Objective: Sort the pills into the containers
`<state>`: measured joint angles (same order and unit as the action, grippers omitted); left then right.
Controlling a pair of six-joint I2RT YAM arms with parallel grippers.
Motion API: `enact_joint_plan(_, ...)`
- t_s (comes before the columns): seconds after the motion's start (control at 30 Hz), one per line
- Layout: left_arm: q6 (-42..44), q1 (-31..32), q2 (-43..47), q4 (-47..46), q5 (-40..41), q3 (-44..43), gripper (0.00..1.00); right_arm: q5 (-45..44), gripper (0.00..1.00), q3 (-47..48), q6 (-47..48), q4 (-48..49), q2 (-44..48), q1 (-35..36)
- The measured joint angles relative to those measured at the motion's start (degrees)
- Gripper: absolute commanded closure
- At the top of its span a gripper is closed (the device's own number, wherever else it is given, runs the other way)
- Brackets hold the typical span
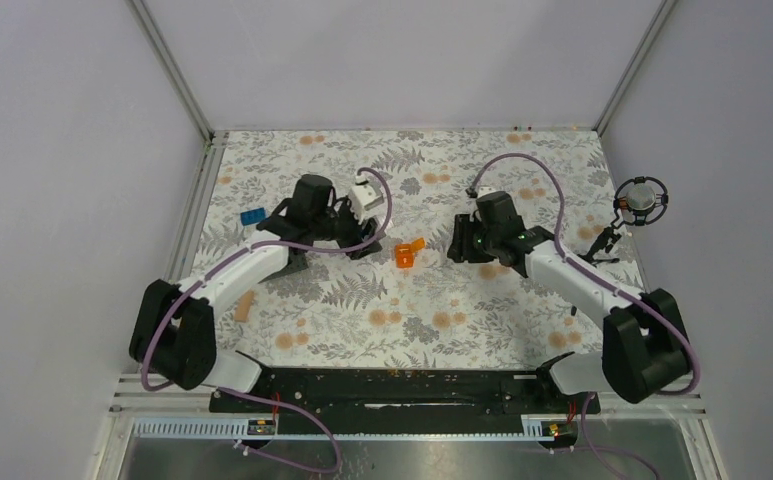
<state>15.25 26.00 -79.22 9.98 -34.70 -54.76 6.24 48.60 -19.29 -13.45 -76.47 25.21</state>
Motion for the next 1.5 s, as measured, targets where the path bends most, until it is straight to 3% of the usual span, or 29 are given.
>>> enact_joint_plan(0.33, 12.02, 2.4, -11.39, 10.14, 8.0, -5.79, 1.0, -6.21, 0.6, 3.32, 5.09, 0.46, -14.73, 6.29)
enact_joint_plan(0.63, 16.57, 4.83, -17.46, 11.8, 10.1, -10.05, 1.0, -8.33, 0.32, 5.27, 6.54, 1.01, -19.87, 7.21)
enact_joint_plan(0.83, 17.97, 5.68, -20.15, 12.68, 10.58, -11.67, 1.0, -8.35, 0.22, 6.12, 6.62, 0.35, -20.09, 7.23)
enact_joint_plan(1.07, 18.32, 6.56, -21.11, 14.71, 11.26, -13.11, 1.0, -8.79, 0.23, 7.48, 5.79, -1.36, -18.71, 7.19)
enact_joint_plan(1.5, 17.22, 7.41, -24.92, 21.66, 14.19, -20.57, 1.0, -8.74, 0.29, 6.54, 1.11, -1.53, -7.08, 2.84)
